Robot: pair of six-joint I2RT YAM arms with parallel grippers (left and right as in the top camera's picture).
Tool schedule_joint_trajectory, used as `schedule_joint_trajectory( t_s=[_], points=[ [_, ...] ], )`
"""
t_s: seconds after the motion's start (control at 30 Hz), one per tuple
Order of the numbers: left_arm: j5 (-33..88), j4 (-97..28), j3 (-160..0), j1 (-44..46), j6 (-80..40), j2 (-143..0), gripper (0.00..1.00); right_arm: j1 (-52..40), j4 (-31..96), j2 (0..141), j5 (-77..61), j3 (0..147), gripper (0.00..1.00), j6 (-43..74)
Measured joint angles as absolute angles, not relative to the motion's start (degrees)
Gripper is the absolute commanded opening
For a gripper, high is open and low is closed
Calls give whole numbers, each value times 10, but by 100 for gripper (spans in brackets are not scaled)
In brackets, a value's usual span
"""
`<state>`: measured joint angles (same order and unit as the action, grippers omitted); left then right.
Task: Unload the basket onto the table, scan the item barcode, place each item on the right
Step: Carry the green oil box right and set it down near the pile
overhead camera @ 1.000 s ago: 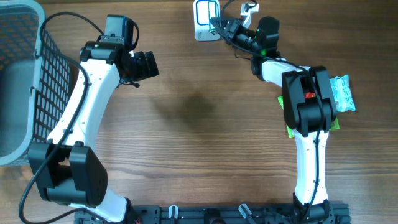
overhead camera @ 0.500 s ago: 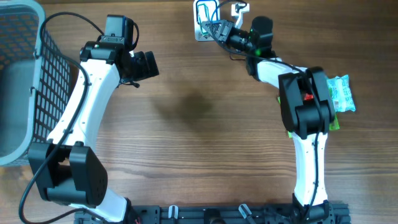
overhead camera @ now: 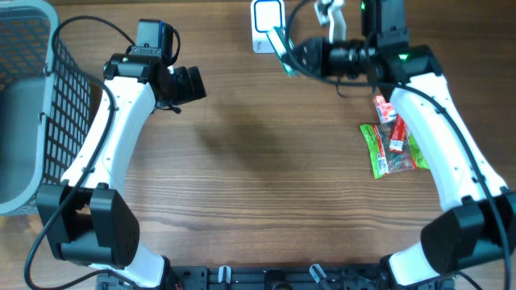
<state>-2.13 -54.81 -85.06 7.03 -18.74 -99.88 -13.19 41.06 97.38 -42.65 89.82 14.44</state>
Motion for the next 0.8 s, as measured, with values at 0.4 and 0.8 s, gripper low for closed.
schedule_joint_trajectory(
  t_s=[0.4, 0.8],
  points=[
    [-21, -548, -851, 70, -187, -999, 100, -131, 469, 971, -70, 701, 46, 13],
    [-21, -548, -851, 70, -187, -999, 100, -131, 427, 971, -24, 661, 100, 5]
  ],
)
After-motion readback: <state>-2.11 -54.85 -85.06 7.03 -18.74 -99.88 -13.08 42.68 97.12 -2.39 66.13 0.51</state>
